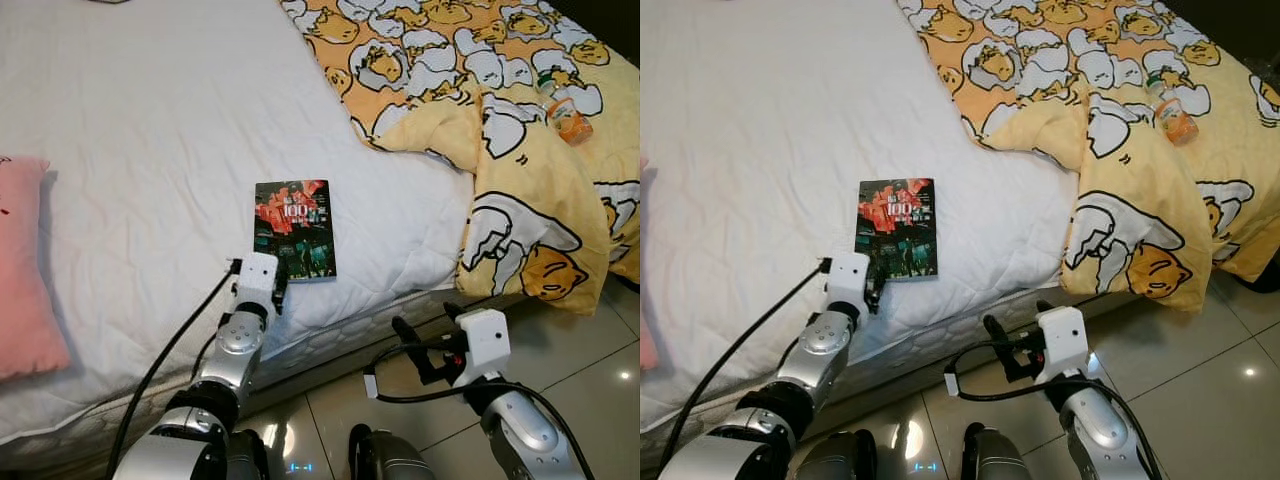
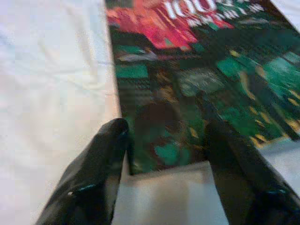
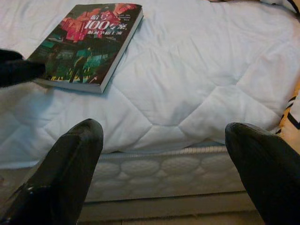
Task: Clean up the room
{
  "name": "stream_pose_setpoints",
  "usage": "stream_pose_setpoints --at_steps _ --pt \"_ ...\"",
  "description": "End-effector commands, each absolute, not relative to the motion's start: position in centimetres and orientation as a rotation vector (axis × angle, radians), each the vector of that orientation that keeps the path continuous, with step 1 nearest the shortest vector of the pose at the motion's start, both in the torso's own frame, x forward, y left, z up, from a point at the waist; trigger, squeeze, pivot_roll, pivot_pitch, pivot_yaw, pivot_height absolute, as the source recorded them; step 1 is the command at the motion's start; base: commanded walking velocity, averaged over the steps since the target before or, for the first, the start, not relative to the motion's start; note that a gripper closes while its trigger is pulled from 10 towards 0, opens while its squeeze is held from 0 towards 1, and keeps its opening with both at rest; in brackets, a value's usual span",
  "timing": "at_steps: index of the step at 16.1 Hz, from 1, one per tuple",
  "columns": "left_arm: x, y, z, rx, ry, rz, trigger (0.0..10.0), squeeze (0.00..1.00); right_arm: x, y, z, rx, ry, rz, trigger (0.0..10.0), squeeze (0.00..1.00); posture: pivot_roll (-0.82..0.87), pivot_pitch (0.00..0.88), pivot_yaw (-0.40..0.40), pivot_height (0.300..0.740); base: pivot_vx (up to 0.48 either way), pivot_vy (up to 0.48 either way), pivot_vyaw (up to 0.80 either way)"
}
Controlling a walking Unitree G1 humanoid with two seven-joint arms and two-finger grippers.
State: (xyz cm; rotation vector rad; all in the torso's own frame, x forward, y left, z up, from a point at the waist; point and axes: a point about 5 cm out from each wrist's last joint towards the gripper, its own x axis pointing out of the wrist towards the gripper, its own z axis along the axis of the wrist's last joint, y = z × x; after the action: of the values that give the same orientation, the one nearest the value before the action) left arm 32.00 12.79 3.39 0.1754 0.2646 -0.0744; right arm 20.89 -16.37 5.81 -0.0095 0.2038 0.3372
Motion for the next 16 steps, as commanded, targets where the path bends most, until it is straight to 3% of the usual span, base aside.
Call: stream_pose_setpoints --at_steps 1,5,8,9,16 --pt "32.6 13.0 4.4 0.26 0.19 -0.056 10.0 1.0 20.5 -16.7 5.6 -0.014 0.212 0.327 10.0 0.0 -0.12 0.149 -0.014 0.74 0.0 0.0 0.0" --pt "33.2 13.3 5.1 0.254 0.172 -0.019 10.0 1.0 20.5 -16.7 5.6 -0.014 0.213 0.324 10.0 0.0 -0.12 0.162 -0.015 0.74 0.0 0.0 0.0" --pt "32.9 11.8 3.7 0.01 0.328 -0.096 10.0 1.0 20.2 -16.5 5.4 -0.008 0.221 0.329 10.0 0.0 -0.11 0.174 -0.018 0.74 0.0 0.0 0.0" --pt "32.9 11.3 3.6 -0.003 0.349 -0.118 10.0 0.0 20.1 -16.4 5.5 -0.007 0.222 0.331 10.0 0.0 -0.12 0.179 -0.02 0.74 0.0 0.0 0.0" --pt "33.9 9.8 4.5 -0.121 0.403 -0.15 10.0 0.0 19.1 -17.1 5.3 -0.004 0.257 0.319 10.0 0.0 -0.15 0.199 -0.012 0.74 0.0 0.0 0.0"
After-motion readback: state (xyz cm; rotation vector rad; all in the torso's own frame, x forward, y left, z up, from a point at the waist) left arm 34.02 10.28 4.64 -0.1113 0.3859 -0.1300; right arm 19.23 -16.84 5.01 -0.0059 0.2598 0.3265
